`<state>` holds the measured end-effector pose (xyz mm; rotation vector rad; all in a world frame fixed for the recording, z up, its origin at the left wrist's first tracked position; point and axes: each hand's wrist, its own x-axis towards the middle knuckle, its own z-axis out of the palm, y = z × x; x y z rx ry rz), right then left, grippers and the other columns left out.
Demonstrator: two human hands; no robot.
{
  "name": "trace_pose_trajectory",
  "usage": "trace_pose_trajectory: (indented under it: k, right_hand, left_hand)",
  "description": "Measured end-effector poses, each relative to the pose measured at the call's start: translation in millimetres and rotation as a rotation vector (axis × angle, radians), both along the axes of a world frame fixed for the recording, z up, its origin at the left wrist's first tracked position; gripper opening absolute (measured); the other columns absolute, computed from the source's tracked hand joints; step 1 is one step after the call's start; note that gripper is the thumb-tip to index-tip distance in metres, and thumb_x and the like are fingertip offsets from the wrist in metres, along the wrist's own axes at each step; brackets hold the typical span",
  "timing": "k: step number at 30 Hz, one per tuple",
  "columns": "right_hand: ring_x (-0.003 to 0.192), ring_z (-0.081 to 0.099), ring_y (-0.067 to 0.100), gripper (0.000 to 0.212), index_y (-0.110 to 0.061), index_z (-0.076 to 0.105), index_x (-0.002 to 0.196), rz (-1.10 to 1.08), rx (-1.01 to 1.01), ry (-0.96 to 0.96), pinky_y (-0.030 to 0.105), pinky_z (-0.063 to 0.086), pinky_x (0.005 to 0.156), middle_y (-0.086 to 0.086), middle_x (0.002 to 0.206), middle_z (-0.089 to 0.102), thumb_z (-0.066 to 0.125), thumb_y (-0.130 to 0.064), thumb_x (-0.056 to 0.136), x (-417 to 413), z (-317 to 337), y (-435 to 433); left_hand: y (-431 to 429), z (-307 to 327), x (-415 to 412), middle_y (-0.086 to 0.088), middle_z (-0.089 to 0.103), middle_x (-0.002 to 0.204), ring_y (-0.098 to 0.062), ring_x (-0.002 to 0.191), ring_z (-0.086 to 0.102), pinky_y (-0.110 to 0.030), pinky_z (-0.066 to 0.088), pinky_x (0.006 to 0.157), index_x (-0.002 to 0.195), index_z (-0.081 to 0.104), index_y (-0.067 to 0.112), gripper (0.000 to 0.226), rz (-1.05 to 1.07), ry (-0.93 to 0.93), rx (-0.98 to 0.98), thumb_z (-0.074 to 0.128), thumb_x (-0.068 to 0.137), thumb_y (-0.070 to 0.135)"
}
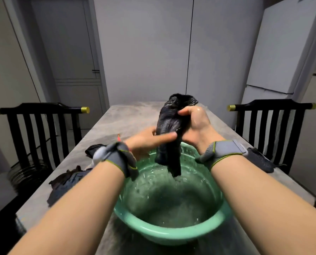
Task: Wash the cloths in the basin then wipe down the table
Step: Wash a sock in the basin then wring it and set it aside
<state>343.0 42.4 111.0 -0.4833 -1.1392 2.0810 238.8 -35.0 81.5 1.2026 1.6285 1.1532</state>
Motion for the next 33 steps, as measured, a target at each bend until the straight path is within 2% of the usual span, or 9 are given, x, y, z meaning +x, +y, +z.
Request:
trace_pose_trajectory:
  k: [4, 11, 16, 19, 22, 24, 26, 29, 33]
  right_hand:
    - [0.071, 0.059, 0.026, 0.022, -0.008, 0.059, 0.076, -0.156, -0.085, -0.015, 0.033, 0.049, 0.076, 0.011, 0.075, 0.06, 0.044, -0.021, 0.086, 0, -9, 10]
    - [0.04, 0.063, 0.026, 0.033, 0.001, 0.059, 0.084, -0.278, -0.192, -0.445, 0.032, 0.051, 0.034, 0.016, 0.051, 0.064, 0.027, 0.002, 0.092, -2, -67, 30]
    - [0.078, 0.052, 0.03, 0.027, -0.016, 0.056, 0.087, -0.036, -0.276, -0.542, 0.049, 0.048, 0.07, 0.014, 0.093, 0.054, 0.042, -0.04, 0.087, -6, -79, 9]
    - [0.077, 0.054, 0.03, 0.051, -0.011, 0.064, 0.076, 0.015, -0.357, -0.358, 0.048, 0.045, 0.074, 0.017, 0.076, 0.064, 0.038, -0.054, 0.085, -11, -76, 5]
    - [0.051, 0.064, 0.026, 0.066, -0.006, 0.065, 0.047, 0.06, -0.335, -0.247, 0.035, 0.043, 0.067, 0.015, 0.049, 0.063, 0.038, -0.046, 0.091, -11, -67, 0]
    - [0.041, 0.062, 0.024, 0.049, -0.003, 0.061, 0.059, 0.005, -0.293, -0.231, 0.035, 0.046, 0.066, 0.015, 0.048, 0.061, 0.04, -0.03, 0.094, -15, -65, 2]
    - [0.051, 0.063, 0.026, 0.027, -0.002, 0.056, 0.067, -0.106, -0.232, -0.189, 0.038, 0.051, 0.072, 0.017, 0.058, 0.061, 0.046, -0.013, 0.089, -23, -68, 4]
    - [0.058, 0.05, 0.023, 0.025, -0.008, 0.052, 0.062, -0.368, -0.035, -0.145, 0.029, 0.046, 0.062, 0.011, 0.062, 0.051, 0.056, 0.009, 0.08, -26, -72, 12]
    - [0.052, 0.052, 0.02, 0.027, -0.011, 0.052, 0.06, -0.291, 0.146, -0.117, 0.029, 0.043, 0.059, 0.007, 0.053, 0.052, 0.063, 0.001, 0.082, -24, -66, 4]
  left_hand:
    - [5, -31, 8, -0.009, 0.057, 0.07, -0.018, 0.051, 0.055, -0.024, 0.045, 0.052, 0.08, 0.058, 0.013, 0.008, 0.083, -0.231, 0.025, 0.063, 0.086, 0.013]
    - [18, -31, 11, -0.006, 0.053, 0.051, -0.015, 0.042, 0.052, -0.012, 0.04, 0.04, 0.064, 0.051, 0.007, 0.029, 0.366, -0.337, 0.279, 0.048, 0.074, -0.02]
    - [24, -21, 22, -0.007, 0.041, 0.056, -0.02, 0.055, 0.044, -0.021, 0.033, 0.053, 0.054, 0.039, 0.011, 0.018, 0.303, -0.551, 0.42, 0.046, 0.042, -0.001]
    - [23, -20, 25, -0.004, 0.043, 0.048, -0.022, 0.049, 0.045, -0.024, 0.034, 0.053, 0.049, 0.042, 0.014, 0.031, 0.25, -0.746, 0.286, 0.06, 0.07, 0.028]
    - [32, -28, 19, -0.009, 0.05, 0.059, -0.023, 0.07, 0.049, -0.024, 0.041, 0.064, 0.049, 0.048, 0.014, 0.049, 0.468, -0.381, 0.177, 0.058, 0.084, 0.047]
    - [34, -37, 13, -0.016, 0.055, 0.071, -0.022, 0.077, 0.05, -0.024, 0.038, 0.064, 0.054, 0.047, 0.012, 0.046, 0.584, 0.102, 0.135, 0.051, 0.093, 0.037]
    - [34, -43, 10, -0.021, 0.063, 0.097, -0.029, 0.096, 0.059, -0.029, 0.045, 0.082, 0.076, 0.055, 0.01, 0.037, 0.571, 0.206, 0.051, 0.046, 0.094, 0.041]
    - [23, -41, 11, -0.017, 0.054, 0.121, -0.041, 0.119, 0.05, -0.05, 0.041, 0.091, 0.114, 0.053, 0.014, 0.064, 0.288, -0.346, -0.271, 0.023, 0.091, 0.066]
    - [27, -39, 7, -0.016, 0.067, 0.098, -0.033, 0.112, 0.055, -0.054, 0.035, 0.095, 0.101, 0.062, 0.01, 0.084, 0.161, -0.943, -0.237, 0.017, 0.083, 0.078]
